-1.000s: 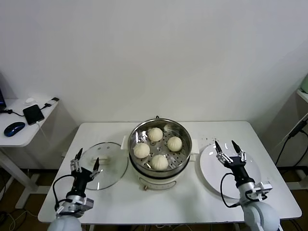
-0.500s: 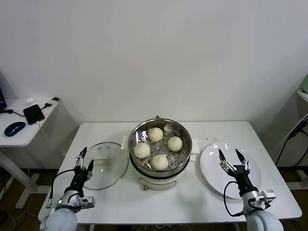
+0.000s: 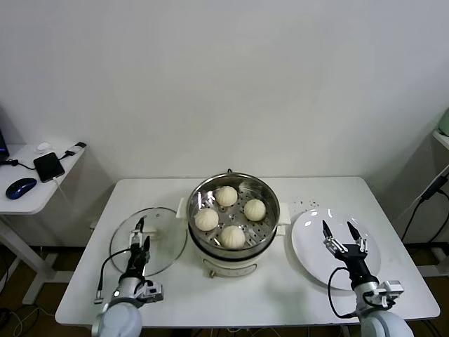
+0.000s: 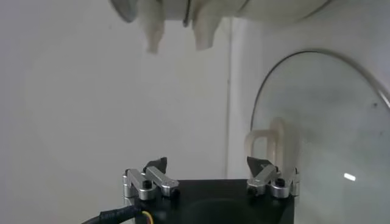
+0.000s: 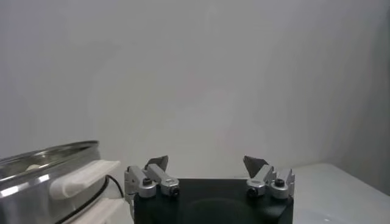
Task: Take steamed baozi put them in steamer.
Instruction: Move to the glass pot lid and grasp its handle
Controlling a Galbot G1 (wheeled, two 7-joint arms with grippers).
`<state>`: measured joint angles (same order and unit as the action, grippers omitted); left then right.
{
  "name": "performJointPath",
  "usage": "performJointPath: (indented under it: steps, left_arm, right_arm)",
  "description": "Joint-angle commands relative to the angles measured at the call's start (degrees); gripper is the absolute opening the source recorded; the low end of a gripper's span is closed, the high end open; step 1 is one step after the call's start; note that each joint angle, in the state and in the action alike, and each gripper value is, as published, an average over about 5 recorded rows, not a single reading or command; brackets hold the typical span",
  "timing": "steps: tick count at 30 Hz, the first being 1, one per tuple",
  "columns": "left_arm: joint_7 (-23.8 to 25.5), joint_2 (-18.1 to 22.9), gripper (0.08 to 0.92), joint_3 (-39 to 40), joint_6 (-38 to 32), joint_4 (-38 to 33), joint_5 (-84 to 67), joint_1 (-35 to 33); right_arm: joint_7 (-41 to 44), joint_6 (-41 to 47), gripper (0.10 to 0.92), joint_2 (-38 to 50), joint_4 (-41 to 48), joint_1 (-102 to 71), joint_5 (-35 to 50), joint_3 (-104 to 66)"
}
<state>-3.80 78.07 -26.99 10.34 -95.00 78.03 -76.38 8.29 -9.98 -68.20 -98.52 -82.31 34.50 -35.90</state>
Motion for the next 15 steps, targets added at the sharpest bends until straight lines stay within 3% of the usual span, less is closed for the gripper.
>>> performJointPath:
  steps: [1,15]
  left_arm:
    - [-1.03,0.56,0.823,3.29,3.65,5.37,3.64,3.32]
    - [-0.73,-0.38,0.823,2.47,4.19,8.21,4.32,6.43]
  right_arm:
    - [-0.13,-0.04,0.823,-0.42,0.26,-0.22,-0.12,-0.19]
    - [-0.12,-0.24,0.823,-0.58,1.06,-0.37,-0.19,-0.28]
